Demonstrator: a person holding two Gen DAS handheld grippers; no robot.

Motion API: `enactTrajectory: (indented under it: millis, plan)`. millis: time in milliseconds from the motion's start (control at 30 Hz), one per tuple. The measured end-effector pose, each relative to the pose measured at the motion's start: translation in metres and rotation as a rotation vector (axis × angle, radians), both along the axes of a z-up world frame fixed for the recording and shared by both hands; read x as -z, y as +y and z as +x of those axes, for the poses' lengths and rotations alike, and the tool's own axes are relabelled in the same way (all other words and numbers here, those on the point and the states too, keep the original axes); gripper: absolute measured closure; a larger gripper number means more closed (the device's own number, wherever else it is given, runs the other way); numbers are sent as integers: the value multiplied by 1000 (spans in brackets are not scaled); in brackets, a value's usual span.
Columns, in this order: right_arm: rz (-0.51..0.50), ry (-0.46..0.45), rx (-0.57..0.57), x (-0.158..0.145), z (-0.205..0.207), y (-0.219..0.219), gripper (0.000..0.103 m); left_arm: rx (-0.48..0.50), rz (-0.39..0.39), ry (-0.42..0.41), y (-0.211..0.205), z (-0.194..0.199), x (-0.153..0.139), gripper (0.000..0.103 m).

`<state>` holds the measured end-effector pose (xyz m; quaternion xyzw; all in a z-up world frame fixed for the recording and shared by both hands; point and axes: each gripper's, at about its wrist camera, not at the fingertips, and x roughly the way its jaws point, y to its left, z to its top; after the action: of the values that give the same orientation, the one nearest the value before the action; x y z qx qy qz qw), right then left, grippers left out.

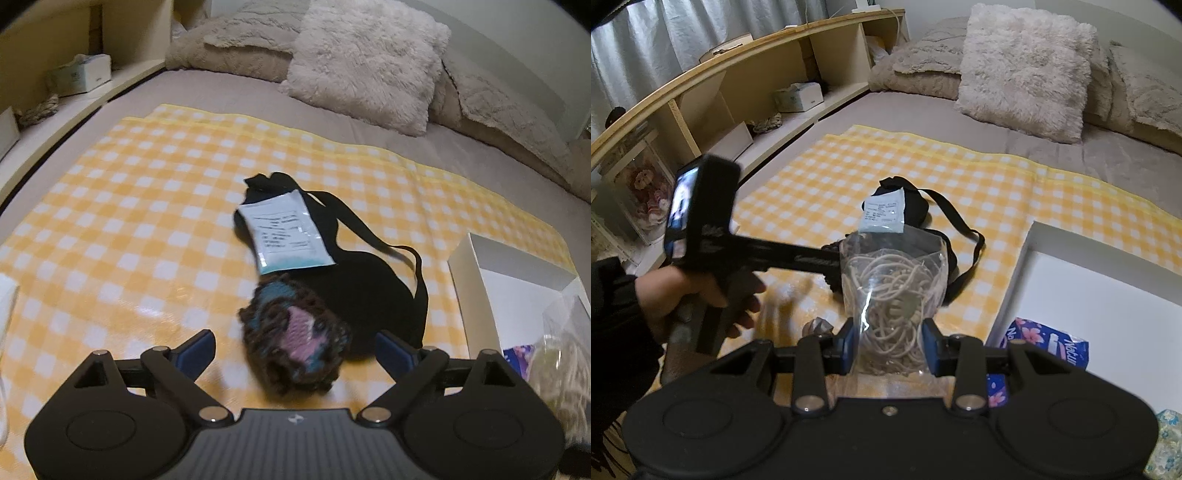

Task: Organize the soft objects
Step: 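Lift the scrunchie and cord bag and carry both toward the white box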

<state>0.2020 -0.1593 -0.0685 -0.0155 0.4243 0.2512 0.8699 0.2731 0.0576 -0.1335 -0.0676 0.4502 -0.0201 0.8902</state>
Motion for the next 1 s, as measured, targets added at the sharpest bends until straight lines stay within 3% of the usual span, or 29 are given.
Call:
enactTrajectory:
  millis: [200, 267, 367, 600, 800, 1000]
  plan:
    - [-8, 8, 2, 4, 6, -3, 65, -10, 30, 69, -13, 19, 15, 37]
    - [-12, 11, 3, 6, 7, -4, 65, -26, 39, 88, -11, 22, 19, 54]
    - [-20, 19, 7, 7, 8, -5, 65, -34, 40, 102, -6, 23, 23, 65]
    - [-13, -5, 31, 2, 6, -7, 65, -33, 44, 34, 0, 9, 3, 67]
    - [15, -63, 71, -9, 3, -13, 65, -36, 50, -105, 6, -17, -34, 67]
    - [40, -120, 134, -23, -2, -23, 65, -25, 2, -229, 6, -43, -74, 67]
